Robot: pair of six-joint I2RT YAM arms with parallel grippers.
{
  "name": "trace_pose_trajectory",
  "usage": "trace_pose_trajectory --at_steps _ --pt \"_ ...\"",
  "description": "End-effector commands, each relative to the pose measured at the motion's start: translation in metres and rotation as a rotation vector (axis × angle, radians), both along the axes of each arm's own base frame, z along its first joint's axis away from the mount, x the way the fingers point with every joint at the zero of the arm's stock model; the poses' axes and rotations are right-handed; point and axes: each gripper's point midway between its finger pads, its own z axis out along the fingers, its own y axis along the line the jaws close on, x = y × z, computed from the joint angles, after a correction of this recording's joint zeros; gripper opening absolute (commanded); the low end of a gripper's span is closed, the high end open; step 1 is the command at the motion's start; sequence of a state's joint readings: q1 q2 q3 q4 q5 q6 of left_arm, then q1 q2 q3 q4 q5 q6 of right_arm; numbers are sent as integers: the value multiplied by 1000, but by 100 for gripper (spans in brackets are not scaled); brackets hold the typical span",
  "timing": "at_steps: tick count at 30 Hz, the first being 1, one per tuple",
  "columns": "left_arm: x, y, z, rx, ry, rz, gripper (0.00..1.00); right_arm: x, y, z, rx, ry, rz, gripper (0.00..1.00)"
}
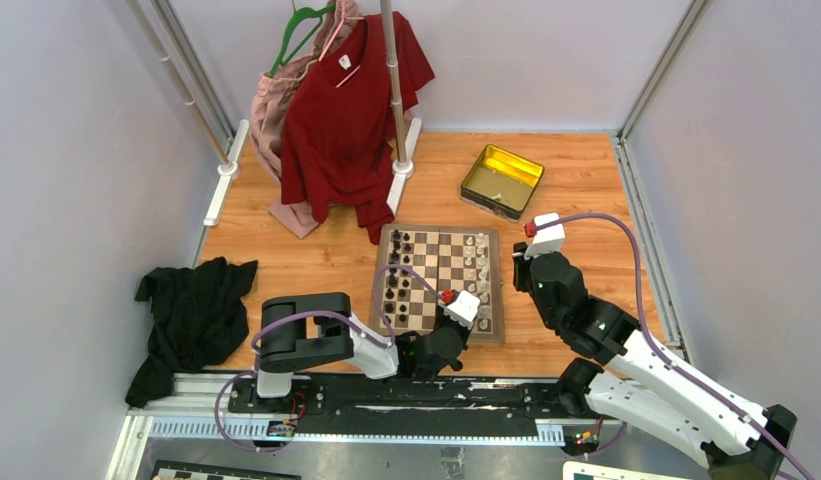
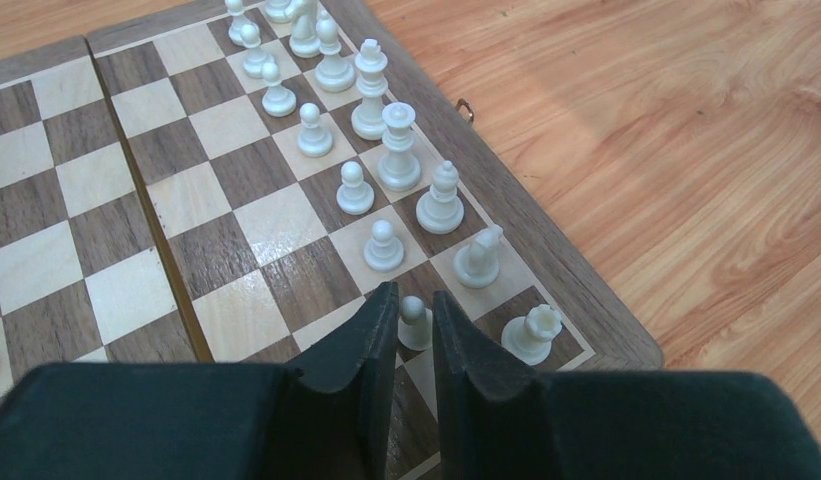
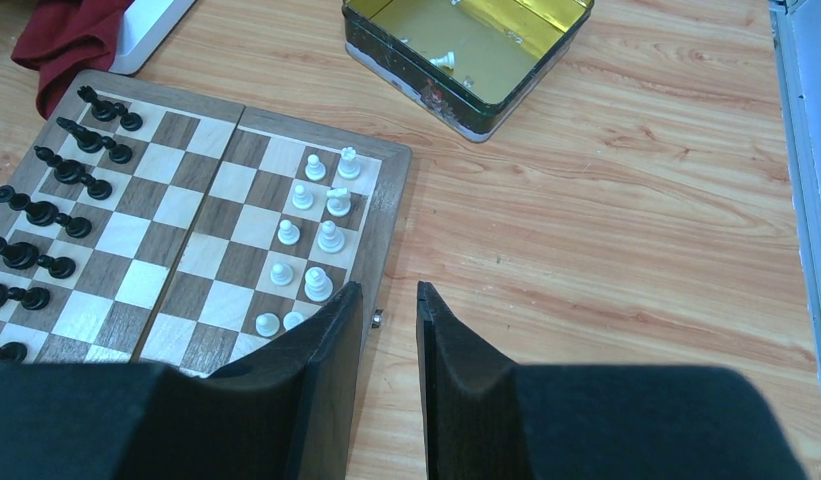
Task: Set up the chess pieces on the board
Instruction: Place the chess piece on the chessboard.
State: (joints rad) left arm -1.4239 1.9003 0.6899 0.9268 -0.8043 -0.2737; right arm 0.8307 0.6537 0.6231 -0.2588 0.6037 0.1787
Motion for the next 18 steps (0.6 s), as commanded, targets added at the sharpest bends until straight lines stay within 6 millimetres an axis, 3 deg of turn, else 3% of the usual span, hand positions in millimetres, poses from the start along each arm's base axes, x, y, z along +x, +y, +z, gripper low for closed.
trace_pose_trajectory --at_steps 1,4,12,18 --pt "-1 -6 9 -39 -18 10 27 -1 0 -2 -9 1 -5 31" --pt "-4 -6 10 -41 -18 3 32 -2 0 -1 -11 0 -4 31" --pt "-9 -3 14 -40 -27 3 33 -2 2 -2 -13 2 5 31" --pt "-13 16 32 -55 -50 42 33 -4 4 0 -13 -6 11 31"
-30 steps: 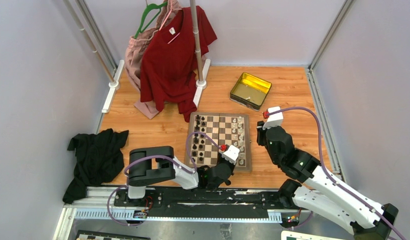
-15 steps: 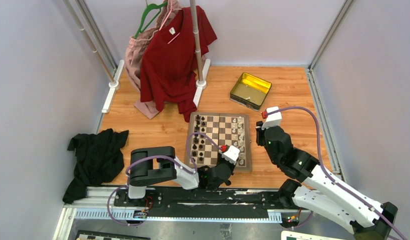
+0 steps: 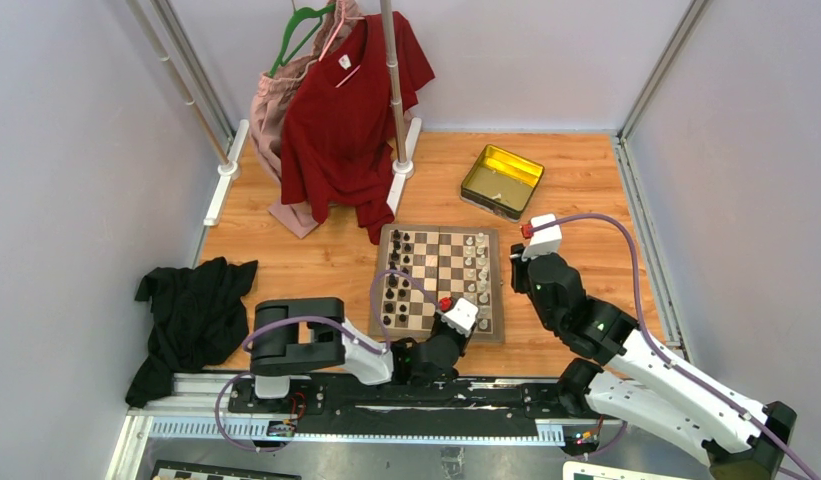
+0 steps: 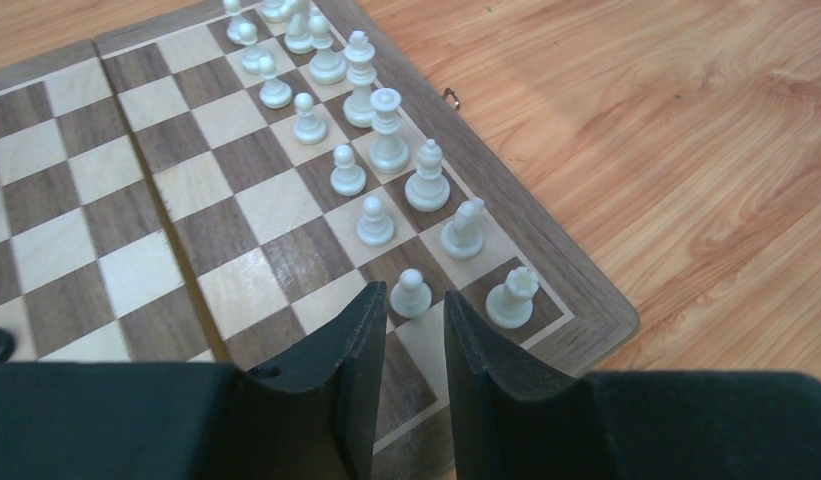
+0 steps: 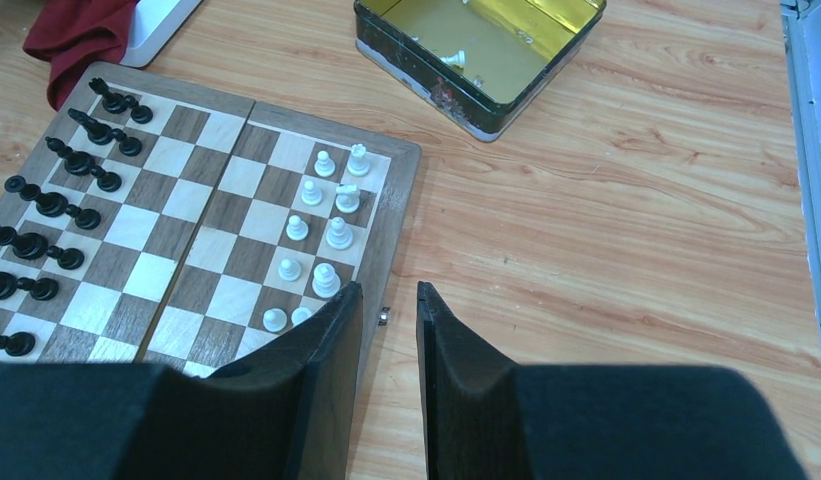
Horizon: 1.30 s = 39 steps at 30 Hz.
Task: Set up the chess pieces on the board
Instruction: Place the chess piece on the chessboard, then adjust the storage box at the center of the board.
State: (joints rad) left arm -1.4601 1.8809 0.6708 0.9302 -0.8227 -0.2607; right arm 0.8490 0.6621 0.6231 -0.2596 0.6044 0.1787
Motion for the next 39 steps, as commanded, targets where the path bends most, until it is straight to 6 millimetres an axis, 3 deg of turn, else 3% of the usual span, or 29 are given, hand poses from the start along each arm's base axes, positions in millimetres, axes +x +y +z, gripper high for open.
trace_pose_trajectory --at_steps 1,6,16,17,23,27,31,34,39 --pt "-1 21 35 -70 -42 76 33 -3 -1 2 -7 -13 -5 31" --pt "-9 53 79 -107 -54 139 34 -4 6 2 -28 1 16 30" --pt "-10 103 152 -40 -24 225 40 -21 48 -31 -98 177 125 0" --pt "-9 105 164 -41 -22 236 40 -24 53 -34 -108 192 135 0" --pt "-6 131 192 24 -37 288 43 -39 83 -50 -157 264 205 0" --pt "-3 149 211 8 -52 313 48 -38 96 -45 -164 279 208 0" --pt "6 168 230 -15 -52 344 49 -23 103 -21 -159 215 172 0" --pt "12 184 241 -37 -52 376 60 -1 112 7 -163 156 150 0" --pt "18 209 258 -43 -83 422 80 64 106 39 -123 144 43 4"
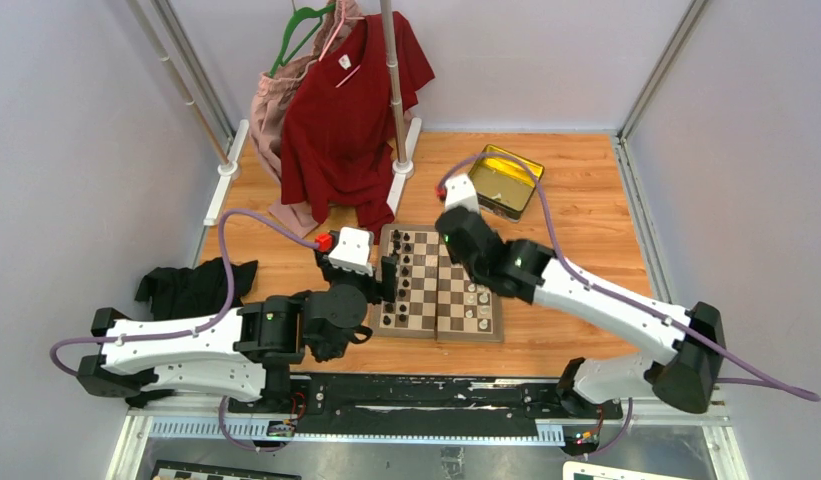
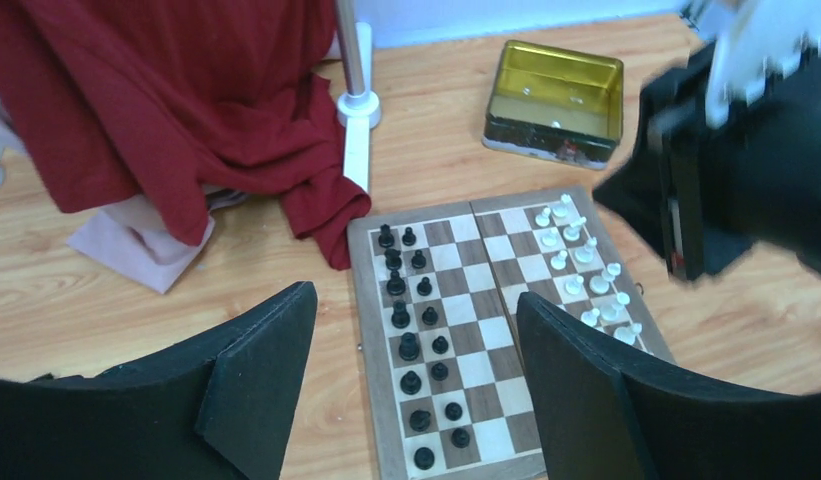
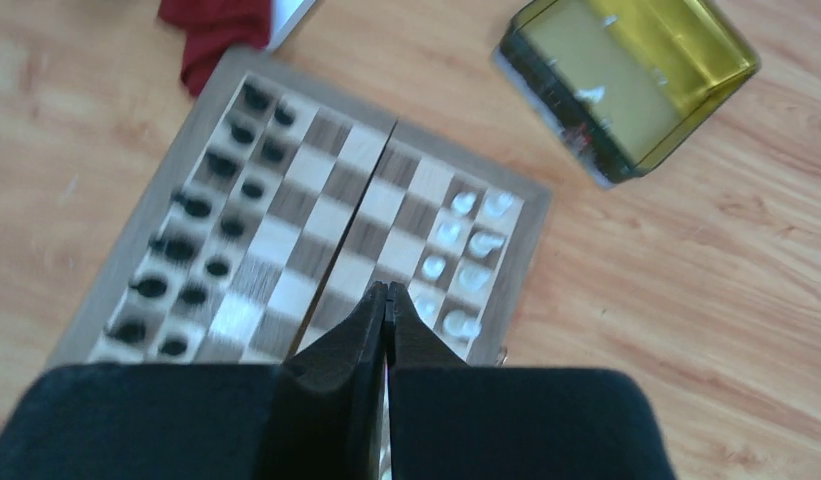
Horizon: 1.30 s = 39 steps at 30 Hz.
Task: Set up the chess pieces on the board
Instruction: Adjust the storage box at the center of the board.
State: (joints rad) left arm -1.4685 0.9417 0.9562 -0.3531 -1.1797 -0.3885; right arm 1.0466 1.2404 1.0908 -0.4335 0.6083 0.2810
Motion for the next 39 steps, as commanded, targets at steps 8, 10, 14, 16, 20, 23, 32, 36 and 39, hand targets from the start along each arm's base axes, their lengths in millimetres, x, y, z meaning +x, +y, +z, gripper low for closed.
trace_pose_trajectory --at_steps 8,10,14,16,20,23,32,36,39 --pt "18 53 27 95 -48 125 100 172 -51 26 36 1 -281 16" --pt "23 59 27 120 -45 138 100 200 -64 12 31 45 -315 18" --pt "37 68 28 148 -29 170 100 248 -77 -23 -14 117 -276 33" --pt "46 75 27 159 -12 197 100 266 -75 -39 -40 157 -206 38" --pt "62 84 25 192 17 235 100 276 -71 -65 -97 241 -68 44" --pt "74 83 20 210 38 223 100 273 -72 -80 -112 298 0 45" --pt "104 89 6 197 86 218 100 255 -74 -110 -125 404 88 44" --pt "113 90 2 191 102 216 100 252 -80 -125 -136 441 78 43" --pt "116 92 1 189 107 220 100 251 -84 -135 -122 466 67 40"
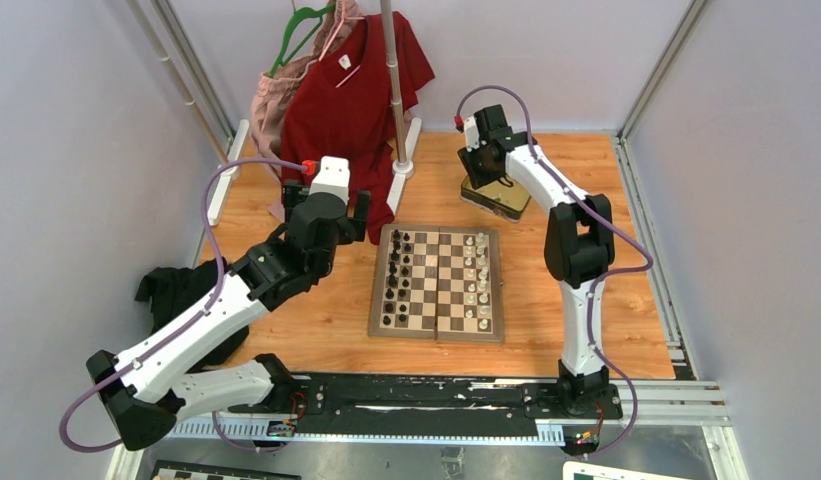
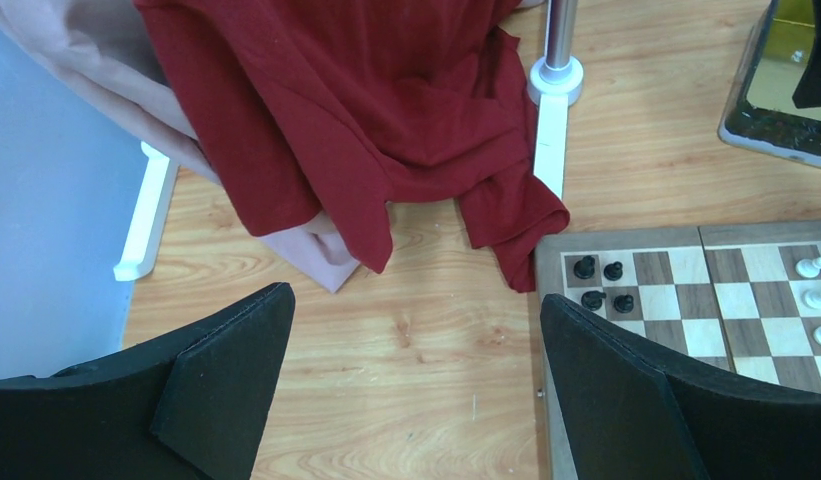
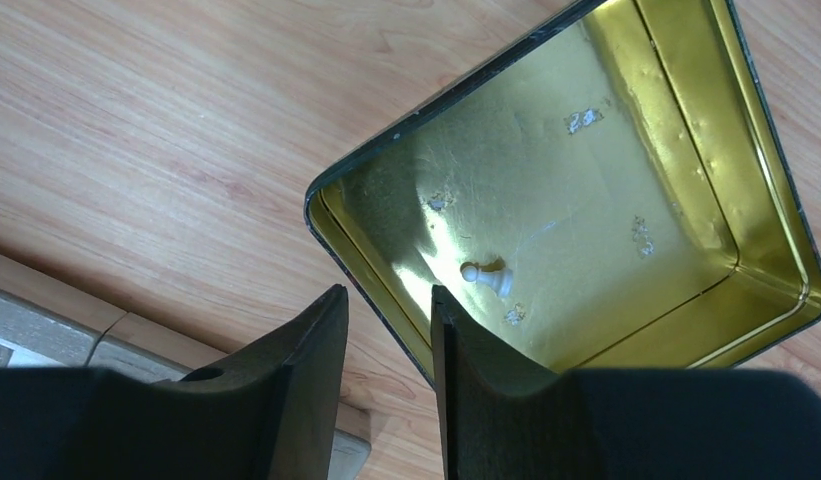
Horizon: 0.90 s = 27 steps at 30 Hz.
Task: Set up the chess pieces on the board
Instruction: Adjust the storage box at the center of the board.
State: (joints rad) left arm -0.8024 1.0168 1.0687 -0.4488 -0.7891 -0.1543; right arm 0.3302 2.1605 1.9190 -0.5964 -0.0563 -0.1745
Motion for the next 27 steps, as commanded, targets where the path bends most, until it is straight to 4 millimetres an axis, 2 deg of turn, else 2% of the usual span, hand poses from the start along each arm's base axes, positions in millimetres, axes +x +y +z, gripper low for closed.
trace_pose_trajectory --at_steps 1,12,14,16,17,27 --pt "7 -6 8 -33 -15 -31 100 -7 -14 -30 -6 88 -7 39" --pt "16 -5 2 -23 9 -15 100 -15 -13 -61 19 168 -11 33" --pt "17 -5 1 -20 13 -15 100 -14 -15 -65 20 176 -21 23" --pt "18 -6 0 -17 15 -16 100 -12 -17 -66 17 176 -39 3" --pt "18 -7 0 -15 16 -17 100 -11 -18 -67 13 173 -54 0" --pt "23 -10 -2 6 30 -21 100 16 -26 -59 3 103 -191 0"
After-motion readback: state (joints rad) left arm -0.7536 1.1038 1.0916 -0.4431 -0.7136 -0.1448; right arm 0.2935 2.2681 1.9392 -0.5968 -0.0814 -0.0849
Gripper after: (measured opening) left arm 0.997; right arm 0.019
